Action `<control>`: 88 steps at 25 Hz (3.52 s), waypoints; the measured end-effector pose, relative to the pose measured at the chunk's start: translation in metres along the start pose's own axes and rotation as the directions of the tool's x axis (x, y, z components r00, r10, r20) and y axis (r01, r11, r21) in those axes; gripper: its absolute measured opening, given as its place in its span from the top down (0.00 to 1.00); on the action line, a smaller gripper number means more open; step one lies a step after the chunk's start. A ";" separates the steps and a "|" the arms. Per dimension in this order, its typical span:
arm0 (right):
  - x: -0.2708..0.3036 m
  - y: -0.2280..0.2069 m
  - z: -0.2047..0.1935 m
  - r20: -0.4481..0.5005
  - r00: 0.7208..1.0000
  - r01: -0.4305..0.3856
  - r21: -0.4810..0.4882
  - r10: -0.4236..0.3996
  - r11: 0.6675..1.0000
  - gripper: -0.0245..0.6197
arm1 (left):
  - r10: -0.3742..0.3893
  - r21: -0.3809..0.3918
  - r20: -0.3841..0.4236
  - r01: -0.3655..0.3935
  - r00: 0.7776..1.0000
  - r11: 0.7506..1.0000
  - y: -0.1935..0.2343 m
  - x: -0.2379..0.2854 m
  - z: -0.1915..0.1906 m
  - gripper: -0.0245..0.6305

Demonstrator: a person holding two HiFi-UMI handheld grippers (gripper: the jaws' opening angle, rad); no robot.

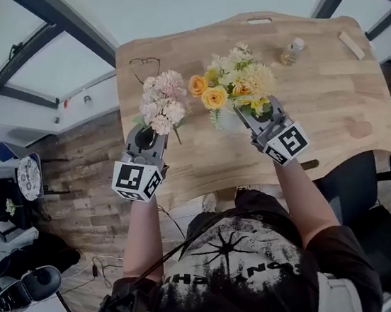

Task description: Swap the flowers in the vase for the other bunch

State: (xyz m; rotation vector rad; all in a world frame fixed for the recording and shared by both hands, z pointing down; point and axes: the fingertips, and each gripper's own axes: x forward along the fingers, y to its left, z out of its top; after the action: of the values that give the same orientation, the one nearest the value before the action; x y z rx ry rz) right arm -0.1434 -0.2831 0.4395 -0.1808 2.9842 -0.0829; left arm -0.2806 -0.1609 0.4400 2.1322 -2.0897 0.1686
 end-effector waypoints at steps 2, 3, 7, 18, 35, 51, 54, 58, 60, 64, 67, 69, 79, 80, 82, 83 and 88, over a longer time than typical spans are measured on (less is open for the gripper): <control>-0.003 0.000 -0.003 -0.008 1.000 0.007 -0.010 -0.007 1.000 0.80 | -0.003 -0.001 -0.007 0.003 1.000 1.000 -0.001 0.001 -0.002 0.87; -0.004 0.000 -0.005 -0.011 1.000 0.011 -0.015 -0.011 1.000 0.80 | -0.005 -0.002 -0.011 0.005 1.000 1.000 -0.001 0.002 -0.003 0.87; -0.006 -0.001 -0.014 -0.030 0.999 0.030 -0.021 -0.030 0.999 0.77 | -0.007 -0.006 -0.026 0.007 1.000 1.000 -0.001 0.003 -0.009 0.87; -0.016 -0.001 -0.051 -0.118 0.992 0.039 0.021 -0.036 0.999 0.59 | -0.008 -0.010 -0.044 0.007 0.999 1.000 -0.006 0.005 -0.017 0.87; -0.017 -0.005 -0.091 -0.215 0.974 0.088 0.057 -0.074 0.994 0.53 | 0.003 -0.018 -0.070 -0.005 0.998 1.000 0.007 -0.003 -0.029 0.87; -0.063 0.011 -0.070 -0.219 0.956 0.221 0.094 -0.196 0.971 0.53 | -0.056 0.007 -0.021 0.056 0.998 0.998 0.000 -0.029 -0.022 0.87; -0.070 0.020 -0.058 -0.221 0.948 0.253 0.094 -0.228 0.963 0.53 | -0.074 0.015 0.003 0.074 0.997 0.997 -0.003 -0.036 -0.014 0.87; -0.072 0.036 -0.041 -0.222 0.936 0.293 0.056 -0.275 0.954 0.54 | -0.100 0.021 0.029 0.099 0.995 0.995 -0.004 -0.047 -0.008 0.87; -0.074 0.047 -0.033 -0.217 0.934 0.301 0.044 -0.285 0.953 0.54 | -0.115 0.021 0.039 0.114 0.993 0.993 -0.006 -0.055 -0.008 0.87; -0.076 0.071 -0.013 -0.194 0.934 0.309 0.012 -0.301 0.951 0.68 | -0.148 0.028 0.059 0.146 0.987 0.989 -0.010 -0.069 -0.006 0.87; -0.078 0.088 -0.003 -0.187 0.931 0.319 -0.006 -0.315 0.948 0.83 | -0.174 0.033 0.066 0.173 0.982 0.984 -0.013 -0.078 -0.006 0.87; -0.080 0.096 -0.001 -0.190 0.926 0.331 -0.013 -0.328 0.943 0.89 | -0.187 0.030 0.069 0.186 0.980 0.982 -0.014 -0.083 -0.008 0.87; -0.095 0.124 0.018 -0.159 0.930 0.329 -0.043 -0.332 0.943 0.92 | -0.188 0.064 0.075 0.183 0.979 0.981 -0.030 -0.106 -0.009 0.87; -0.097 0.126 0.019 -0.159 0.932 0.323 -0.044 -0.326 0.945 0.92 | -0.181 0.069 0.076 0.176 0.980 0.982 -0.033 -0.109 -0.009 0.87; -0.102 0.132 0.019 -0.159 0.937 0.308 -0.042 -0.311 0.950 0.92 | -0.167 0.076 0.074 0.162 0.983 0.984 -0.041 -0.115 -0.010 0.87; -0.105 0.135 0.020 -0.158 0.940 0.301 -0.039 -0.303 0.953 0.92 | -0.159 0.080 0.072 0.154 0.985 0.985 -0.044 -0.118 -0.010 0.87; -0.115 0.143 0.030 -0.165 0.950 0.264 -0.038 -0.266 0.964 0.92 | -0.131 0.081 0.060 0.126 0.990 0.989 -0.060 -0.129 -0.003 0.87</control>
State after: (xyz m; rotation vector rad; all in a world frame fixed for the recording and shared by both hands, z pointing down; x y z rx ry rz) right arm -0.0421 -0.1280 0.4172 -0.6067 3.1093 -0.1108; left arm -0.2234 -0.0325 0.4178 2.3396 -2.0022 0.1695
